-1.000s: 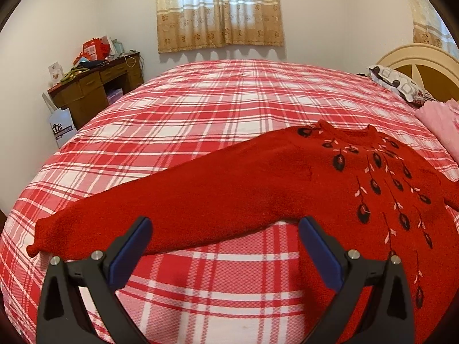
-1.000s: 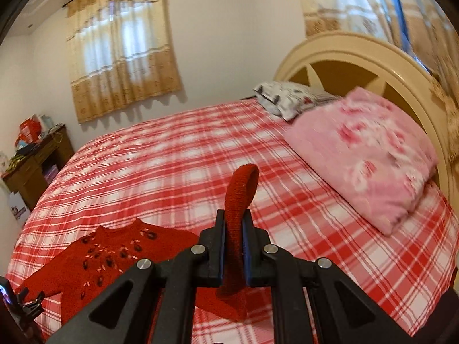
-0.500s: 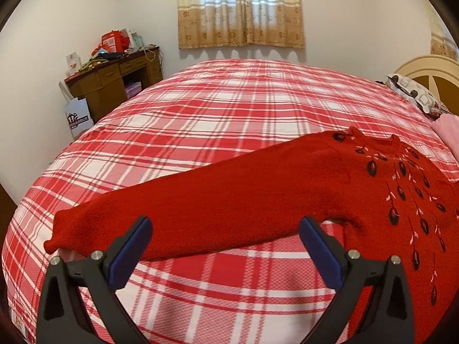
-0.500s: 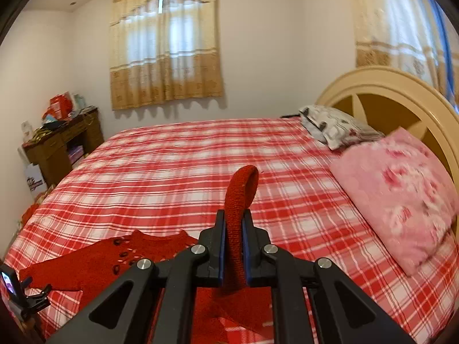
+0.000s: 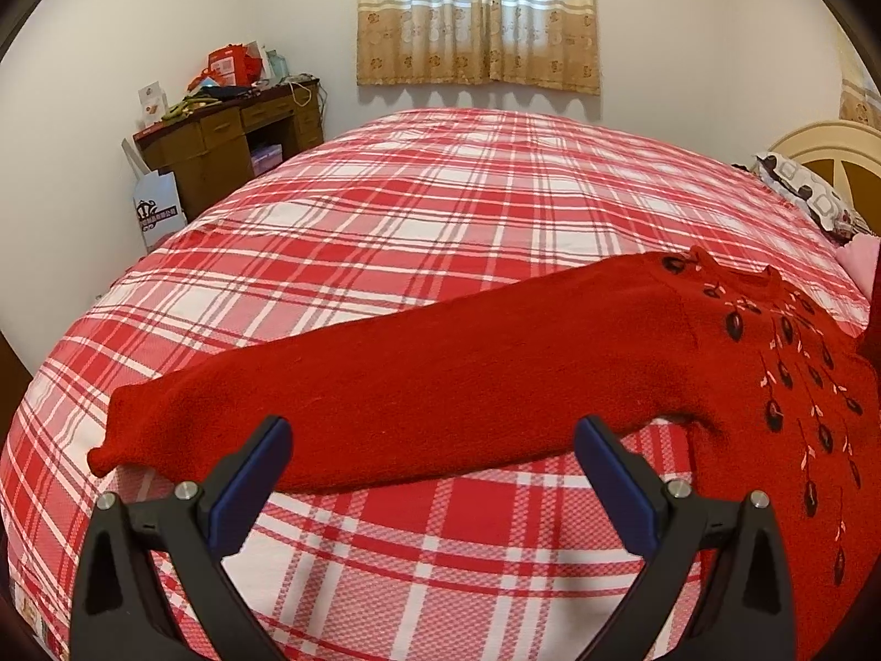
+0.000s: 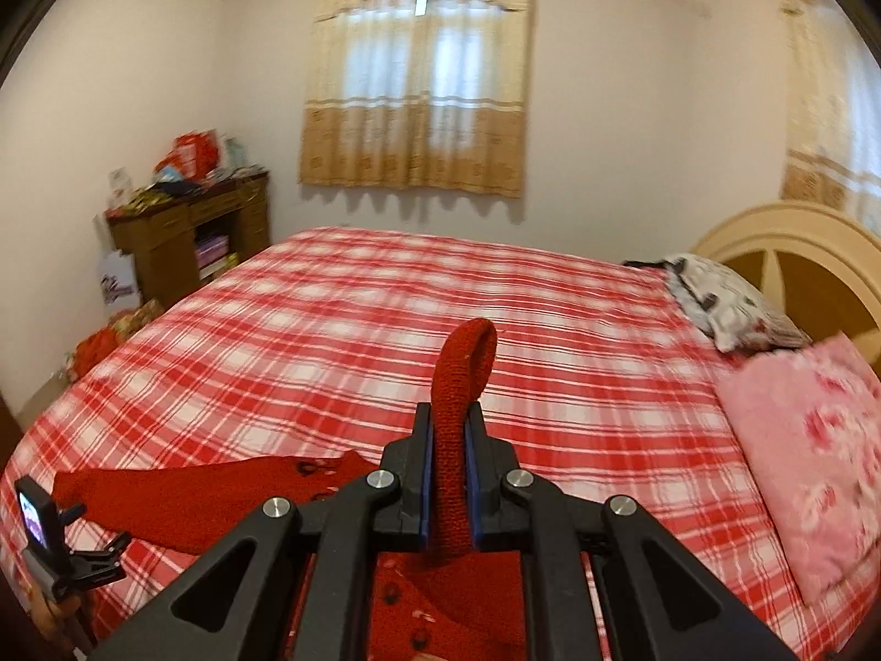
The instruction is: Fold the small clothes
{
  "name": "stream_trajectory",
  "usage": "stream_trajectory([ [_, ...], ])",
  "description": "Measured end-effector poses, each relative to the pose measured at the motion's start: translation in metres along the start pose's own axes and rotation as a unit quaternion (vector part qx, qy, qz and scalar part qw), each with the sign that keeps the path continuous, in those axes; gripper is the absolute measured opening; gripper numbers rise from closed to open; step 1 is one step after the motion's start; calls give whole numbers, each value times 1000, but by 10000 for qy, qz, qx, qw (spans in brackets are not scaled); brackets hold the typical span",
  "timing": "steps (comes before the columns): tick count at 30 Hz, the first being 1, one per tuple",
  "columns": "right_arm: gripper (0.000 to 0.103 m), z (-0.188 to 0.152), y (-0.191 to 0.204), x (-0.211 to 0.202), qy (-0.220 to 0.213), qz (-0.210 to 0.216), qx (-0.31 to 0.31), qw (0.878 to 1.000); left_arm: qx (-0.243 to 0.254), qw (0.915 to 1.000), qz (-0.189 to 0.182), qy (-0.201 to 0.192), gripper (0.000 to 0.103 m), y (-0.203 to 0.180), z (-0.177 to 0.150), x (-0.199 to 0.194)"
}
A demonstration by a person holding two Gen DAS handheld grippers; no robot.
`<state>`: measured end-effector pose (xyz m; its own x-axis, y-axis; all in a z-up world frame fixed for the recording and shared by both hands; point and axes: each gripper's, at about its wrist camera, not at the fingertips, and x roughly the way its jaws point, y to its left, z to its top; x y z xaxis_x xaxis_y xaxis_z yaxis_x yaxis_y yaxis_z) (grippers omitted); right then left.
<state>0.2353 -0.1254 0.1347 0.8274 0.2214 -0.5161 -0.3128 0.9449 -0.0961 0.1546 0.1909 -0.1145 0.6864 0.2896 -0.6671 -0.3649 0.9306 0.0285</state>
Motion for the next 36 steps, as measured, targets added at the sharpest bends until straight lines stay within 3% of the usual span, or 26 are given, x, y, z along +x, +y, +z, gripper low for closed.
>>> stream_trajectory([
  [7, 9, -15, 81, 49, 326, 528, -594, 9963, -76, 10000, 9, 58, 103, 9, -5, 2],
  [16, 9, -107, 185, 153, 1189, 940, -994, 9834, -163, 9997, -17, 160, 103, 17, -13, 3],
  [21, 9, -151, 210, 181, 1639, 1159, -1045, 9740, -160, 9997, -4, 203, 103, 19, -17, 4],
  [26, 10, -165, 213, 186, 1852, 1446, -947, 9674, -163, 9996, -11, 239, 103, 18, -18, 6],
  [29, 20, -172, 215, 185, 1963, 1680, -987, 9610, -150, 9995, -25, 268, 103, 13, -19, 7],
  [31, 59, -174, 206, 178, 1984, 1985, -871, 9558, -100, 9995, -62, 282, 103, 7, -19, 7],
  [34, 61, -175, 180, 160, 1916, 2245, -712, 9528, -5, 9997, -124, 226, 103, -2, -16, 1],
  [36, 61, -177, 151, 145, 1863, 1946, -705, 9604, 75, 9996, -192, 177, 103, -10, -11, -2],
])
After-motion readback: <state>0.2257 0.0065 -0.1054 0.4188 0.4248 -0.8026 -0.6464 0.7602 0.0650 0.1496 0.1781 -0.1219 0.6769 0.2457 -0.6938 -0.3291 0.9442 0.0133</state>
